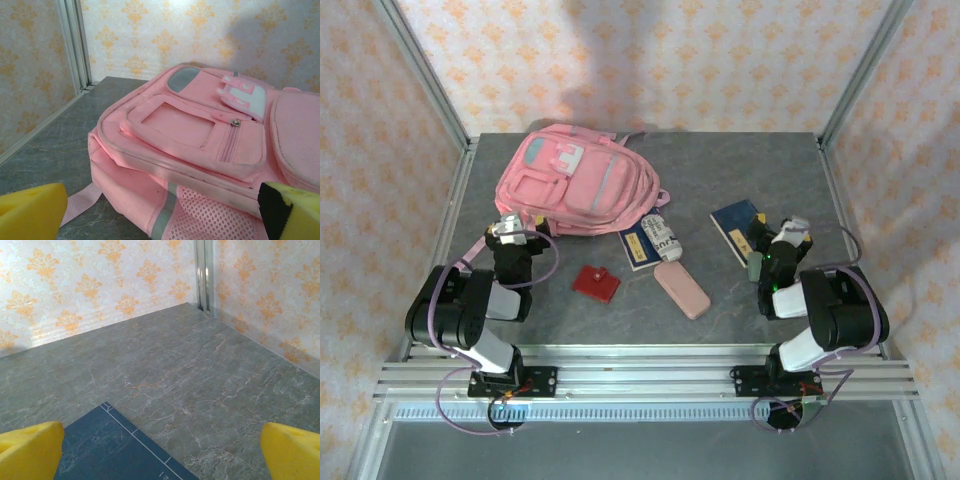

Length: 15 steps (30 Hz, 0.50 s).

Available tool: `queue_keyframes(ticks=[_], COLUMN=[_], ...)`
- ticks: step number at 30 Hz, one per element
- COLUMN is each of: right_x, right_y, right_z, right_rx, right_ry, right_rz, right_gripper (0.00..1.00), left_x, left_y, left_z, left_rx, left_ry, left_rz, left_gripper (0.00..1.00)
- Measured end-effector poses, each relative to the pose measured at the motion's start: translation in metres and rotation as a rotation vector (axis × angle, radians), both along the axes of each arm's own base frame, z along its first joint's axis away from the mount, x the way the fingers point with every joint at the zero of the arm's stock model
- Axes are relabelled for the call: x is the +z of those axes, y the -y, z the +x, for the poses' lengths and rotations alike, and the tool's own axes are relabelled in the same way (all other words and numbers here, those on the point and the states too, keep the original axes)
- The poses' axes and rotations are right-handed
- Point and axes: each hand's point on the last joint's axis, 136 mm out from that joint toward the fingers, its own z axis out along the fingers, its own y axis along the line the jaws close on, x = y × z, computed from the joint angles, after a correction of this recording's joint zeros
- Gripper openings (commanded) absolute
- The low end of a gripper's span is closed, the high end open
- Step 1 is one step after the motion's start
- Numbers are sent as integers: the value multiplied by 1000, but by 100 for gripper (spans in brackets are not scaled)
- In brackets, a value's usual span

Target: Pack the student bag

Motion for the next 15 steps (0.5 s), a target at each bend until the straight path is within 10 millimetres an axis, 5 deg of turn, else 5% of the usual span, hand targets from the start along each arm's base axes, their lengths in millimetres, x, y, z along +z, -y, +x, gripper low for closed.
queue_keyframes(ticks=[15], right_x=[-2], right_y=[-5], right_z=[2], right_rx=[33], right_ry=[-8], right_rz=[2], right_gripper=[100], left_x=[0], left_y=[0], left_z=[0], left_rx=[0], left_ry=[0], left_rz=[0], left_gripper=[100])
